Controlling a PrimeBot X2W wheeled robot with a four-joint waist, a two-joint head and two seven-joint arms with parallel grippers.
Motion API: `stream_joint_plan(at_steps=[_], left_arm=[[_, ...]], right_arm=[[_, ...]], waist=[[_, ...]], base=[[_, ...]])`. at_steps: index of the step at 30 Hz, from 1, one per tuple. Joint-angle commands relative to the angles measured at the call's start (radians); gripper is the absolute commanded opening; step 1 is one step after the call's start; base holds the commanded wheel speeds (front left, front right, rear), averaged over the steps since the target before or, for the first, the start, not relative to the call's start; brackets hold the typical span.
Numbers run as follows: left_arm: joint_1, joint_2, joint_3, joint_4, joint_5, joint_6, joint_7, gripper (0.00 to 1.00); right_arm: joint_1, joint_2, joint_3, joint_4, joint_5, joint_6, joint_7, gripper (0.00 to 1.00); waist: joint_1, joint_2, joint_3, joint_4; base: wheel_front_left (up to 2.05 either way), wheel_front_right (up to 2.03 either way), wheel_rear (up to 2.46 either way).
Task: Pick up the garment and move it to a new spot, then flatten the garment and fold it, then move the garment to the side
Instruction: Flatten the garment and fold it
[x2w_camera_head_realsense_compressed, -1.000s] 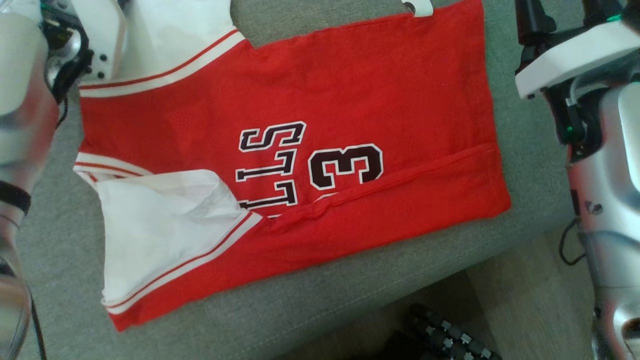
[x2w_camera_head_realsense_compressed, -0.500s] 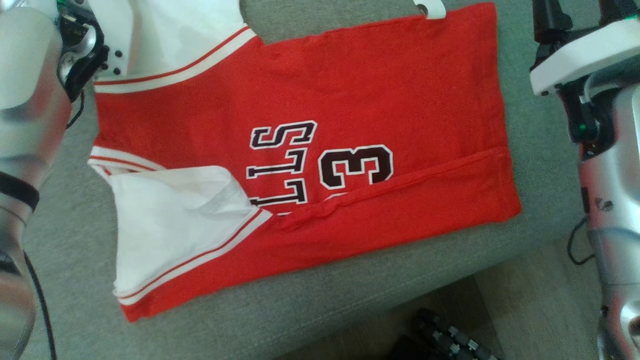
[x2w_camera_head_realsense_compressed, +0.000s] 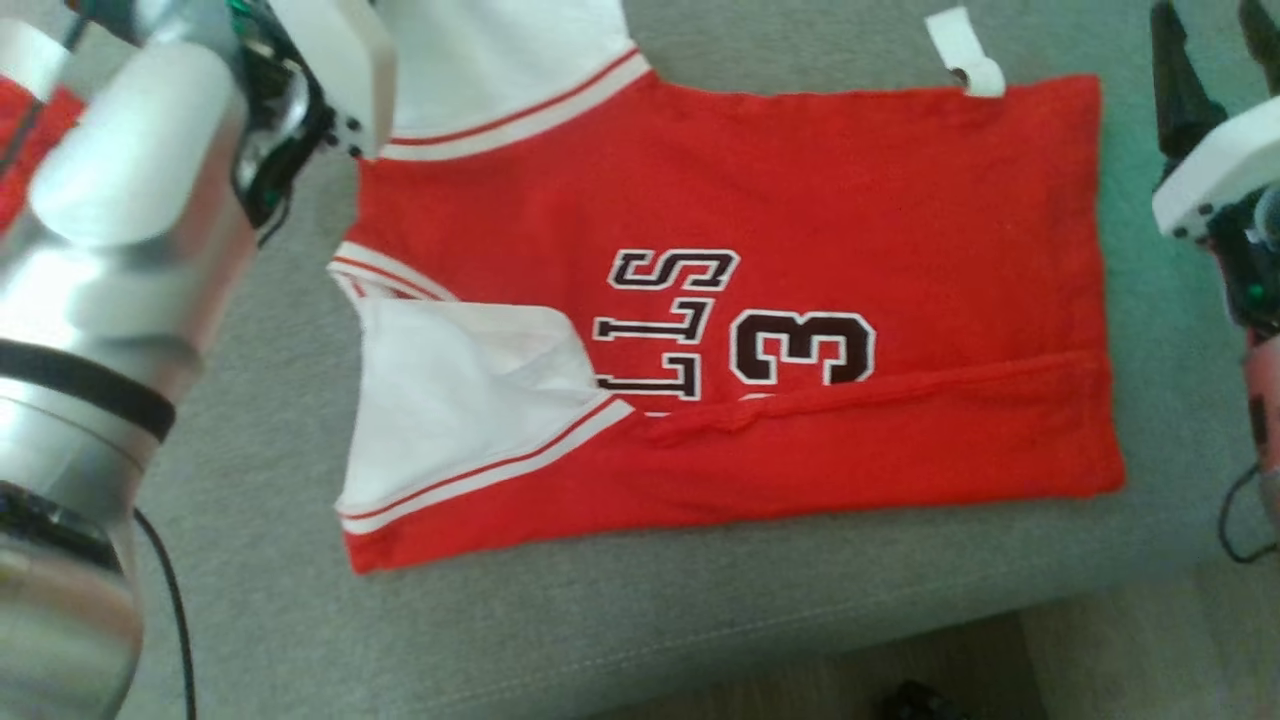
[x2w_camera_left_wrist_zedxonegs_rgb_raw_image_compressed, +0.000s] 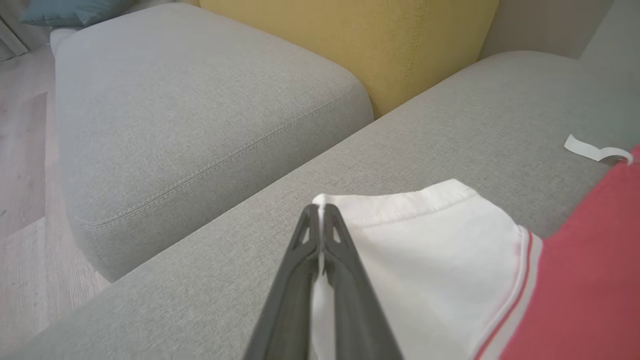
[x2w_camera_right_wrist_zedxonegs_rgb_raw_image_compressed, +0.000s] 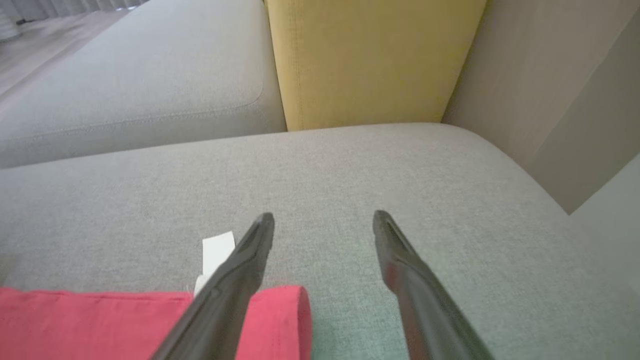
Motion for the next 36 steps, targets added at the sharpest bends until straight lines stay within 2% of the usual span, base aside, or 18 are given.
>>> stream_joint_plan(at_steps=[1,10,21,28,29,30,36], left_arm=[[-0.035,0.024,0.027,-0.037,-0.003,0.006,-0.013,0.0],[0.009,0.039,0.008,-0.182,0.001,0.035,0.0,0.0],[0.023,0.088,0.004,-0.325,-0.002,0.076,0.052,0.0],[0.025,0.107,0.003,-0.365,-0.003,0.093,0.07,0.0],[0.026,0.109,0.002,-0.368,-0.003,0.095,0.071,0.0],[0.027,0.11,0.002,-0.37,-0.003,0.097,0.072,0.0],[0.028,0.12,0.005,-0.376,-0.006,0.107,0.072,0.0]], right_arm=[[-0.001,-0.024,0.015,-0.012,0.015,0.003,0.013,1.0],[-0.019,-0.086,0.102,0.116,0.1,0.003,0.127,1.0],[-0.076,-0.121,0.183,0.202,0.154,0.003,0.141,1.0],[-0.095,-0.127,0.245,0.234,0.198,0.003,0.167,0.98],[-0.097,-0.128,0.253,0.237,0.205,0.003,0.169,0.23],[-0.098,-0.13,0.26,0.239,0.211,0.003,0.17,0.0],[-0.109,-0.143,0.288,0.243,0.236,0.003,0.142,0.0]], waist=[[-0.0001,0.0,-0.018,0.029],[-0.0001,0.0,-0.019,0.074],[-0.0001,0.0,0.022,0.093],[-0.0001,0.0,0.034,0.095],[-0.0001,0.0,0.034,0.094],[-0.0001,0.0,0.034,0.094],[-0.0001,0.0,0.036,0.093]], base=[[0.0,0.0,0.0],[0.0,0.0,0.0],[0.0,0.0,0.0],[0.0,0.0,0.0],[0.0,0.0,0.0],[0.0,0.0,0.0],[0.0,0.0,0.0]])
